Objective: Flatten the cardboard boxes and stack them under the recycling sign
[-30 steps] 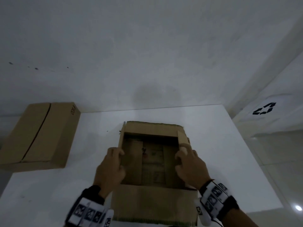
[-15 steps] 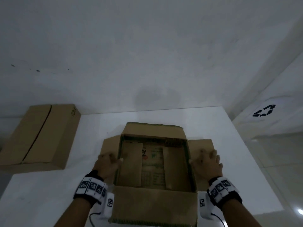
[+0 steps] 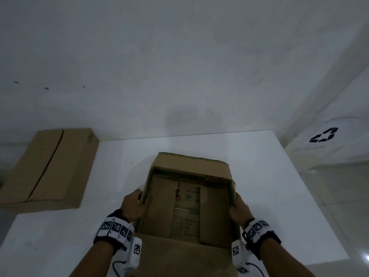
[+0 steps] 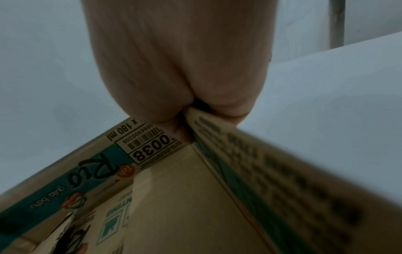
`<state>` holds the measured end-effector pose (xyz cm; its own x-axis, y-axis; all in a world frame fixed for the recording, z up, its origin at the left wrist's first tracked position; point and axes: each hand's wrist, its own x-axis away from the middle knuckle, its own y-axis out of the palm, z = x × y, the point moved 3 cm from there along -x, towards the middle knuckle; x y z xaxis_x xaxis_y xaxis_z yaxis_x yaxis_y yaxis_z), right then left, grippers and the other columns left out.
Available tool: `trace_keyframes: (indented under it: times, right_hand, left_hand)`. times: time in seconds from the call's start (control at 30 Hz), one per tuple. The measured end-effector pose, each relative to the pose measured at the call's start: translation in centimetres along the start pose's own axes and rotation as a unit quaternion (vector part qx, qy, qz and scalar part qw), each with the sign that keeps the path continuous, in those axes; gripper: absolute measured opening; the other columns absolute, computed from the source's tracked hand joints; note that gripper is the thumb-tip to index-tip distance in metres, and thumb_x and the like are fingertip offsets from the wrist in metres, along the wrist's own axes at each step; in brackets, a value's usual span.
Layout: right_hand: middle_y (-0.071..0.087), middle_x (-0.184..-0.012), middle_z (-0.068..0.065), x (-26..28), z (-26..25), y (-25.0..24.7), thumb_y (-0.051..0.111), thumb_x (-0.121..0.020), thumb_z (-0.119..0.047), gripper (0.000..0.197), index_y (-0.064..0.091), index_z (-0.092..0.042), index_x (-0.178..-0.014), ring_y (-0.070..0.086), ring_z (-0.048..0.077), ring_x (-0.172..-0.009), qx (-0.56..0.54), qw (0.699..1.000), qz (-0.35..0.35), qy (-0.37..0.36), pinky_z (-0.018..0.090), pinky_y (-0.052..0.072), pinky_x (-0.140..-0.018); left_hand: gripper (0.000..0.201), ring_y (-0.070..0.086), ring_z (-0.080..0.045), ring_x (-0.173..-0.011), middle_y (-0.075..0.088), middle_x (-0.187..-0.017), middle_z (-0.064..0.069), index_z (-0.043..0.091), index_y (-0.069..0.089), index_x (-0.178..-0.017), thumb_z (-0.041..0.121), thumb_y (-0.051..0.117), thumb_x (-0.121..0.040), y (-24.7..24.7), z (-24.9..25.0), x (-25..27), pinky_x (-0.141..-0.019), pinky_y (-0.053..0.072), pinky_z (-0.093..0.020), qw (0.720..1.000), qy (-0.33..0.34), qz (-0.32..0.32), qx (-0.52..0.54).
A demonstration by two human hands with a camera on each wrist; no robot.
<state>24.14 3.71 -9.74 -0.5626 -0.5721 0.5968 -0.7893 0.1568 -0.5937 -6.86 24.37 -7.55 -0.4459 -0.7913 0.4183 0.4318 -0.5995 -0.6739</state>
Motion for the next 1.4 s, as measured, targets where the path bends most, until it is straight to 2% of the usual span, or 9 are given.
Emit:
trace_keyframes:
  times: [0.27,0.43,0.53,0.67,0.77,0.87,0.97,1.23,1.4]
  right_hand:
    - [0.048,-0.142,0.011,1.2,-0.5,-1.6,0.034,-0.098,-0.008,0.052,0.031,-0.023,-0.148,0.047,0.032,-0.128,-0.025,0.997,0.03,-0.061,0.042,0.036,-0.109]
    - [0.051,-0.137,0.005,2.4,-0.4,-3.1,0.036,-0.095,0.0,0.056,0.037,-0.025,-0.145,0.049,0.024,-0.124,-0.081,0.989,0.06,-0.112,0.043,0.038,-0.109]
    - [0.056,-0.129,0.001,3.0,0.0,-3.4,0.038,-0.094,0.003,0.055,0.04,-0.025,-0.141,0.054,0.018,-0.113,-0.113,0.981,0.076,-0.139,0.044,0.045,-0.103]
    - [0.052,-0.129,-0.002,3.3,0.6,-3.4,0.044,-0.095,-0.001,0.055,0.036,-0.021,-0.146,0.049,0.02,-0.12,-0.129,0.974,0.118,-0.141,0.041,0.041,-0.105]
    - [0.047,-0.136,0.009,2.9,0.7,-3.4,0.056,-0.092,-0.011,0.057,0.034,-0.016,-0.145,0.046,0.03,-0.125,-0.129,0.972,0.166,-0.106,0.047,0.041,-0.105]
    - [0.041,-0.13,0.019,3.7,-0.4,-3.6,0.069,-0.082,-0.012,0.058,0.041,-0.008,-0.133,0.046,0.038,-0.114,-0.089,0.945,0.308,-0.068,0.048,0.046,-0.095]
    - [0.052,-0.112,0.017,5.1,-3.8,-2.8,0.072,-0.076,-0.009,0.04,0.055,-0.008,-0.112,0.05,0.032,-0.101,-0.024,0.901,0.404,-0.158,0.041,0.046,-0.084]
    - [0.057,-0.125,0.001,5.7,-12.0,5.8,0.038,-0.102,-0.035,0.034,0.045,-0.02,-0.132,0.055,0.021,-0.116,-0.087,0.979,-0.013,-0.183,0.027,0.042,-0.089]
    - [0.062,-0.119,0.011,5.0,-14.6,8.2,0.033,-0.103,-0.035,0.036,0.046,-0.02,-0.133,0.059,0.032,-0.108,-0.152,0.979,0.01,-0.137,0.032,0.045,-0.085]
  left_hand:
    - [0.024,0.053,-0.013,-0.081,0.056,-0.096,-0.005,0.014,0.045,-0.085,0.025,0.066,-0.078,0.0,-1.1,-0.6,-0.071,0.049,-0.024,0.991,-0.065,-0.1,-0.063]
    - [0.082,0.05,-0.029,-0.119,0.047,-0.133,-0.009,0.022,0.049,-0.125,0.082,0.053,-0.069,-2.1,0.5,-1.9,-0.102,0.044,-0.044,0.994,-0.071,0.066,-0.058]
    - [0.075,0.045,-0.027,-0.128,0.051,-0.138,-0.008,0.017,0.057,-0.128,0.074,0.043,-0.082,-3.1,3.3,-2.2,-0.111,0.033,-0.047,0.992,-0.02,0.123,-0.026]
    - [0.053,0.062,-0.03,-0.095,0.067,-0.095,-0.009,0.006,0.063,-0.093,0.054,0.042,-0.097,-2.1,6.3,-2.0,-0.085,0.045,-0.039,0.986,0.023,0.064,0.151]
    - [0.048,0.062,-0.036,-0.094,0.065,-0.096,-0.02,0.001,0.06,-0.096,0.046,0.044,-0.099,-1.7,7.5,-1.8,-0.085,0.05,-0.048,0.972,0.027,0.086,0.216]
    - [0.047,0.061,-0.036,-0.094,0.064,-0.099,-0.022,0.001,0.059,-0.1,0.046,0.043,-0.098,-1.8,8.7,-1.3,-0.087,0.05,-0.051,0.963,0.028,0.104,0.249]
    - [0.048,0.061,-0.037,-0.093,0.063,-0.098,-0.023,0.0,0.059,-0.098,0.045,0.043,-0.098,-2.2,9.3,-0.6,-0.086,0.05,-0.052,0.953,0.025,0.125,0.273]
    - [0.047,0.061,-0.039,-0.097,0.064,-0.098,-0.02,0.009,0.062,-0.095,0.054,0.048,-0.091,-4.1,10.3,1.7,-0.085,0.052,-0.052,0.92,0.028,0.135,0.367]
    - [0.037,0.059,-0.031,-0.091,0.062,-0.089,-0.011,0.013,0.06,-0.085,0.045,0.047,-0.097,-5.8,11.8,4.4,-0.076,0.05,-0.045,0.908,0.064,0.139,0.389]
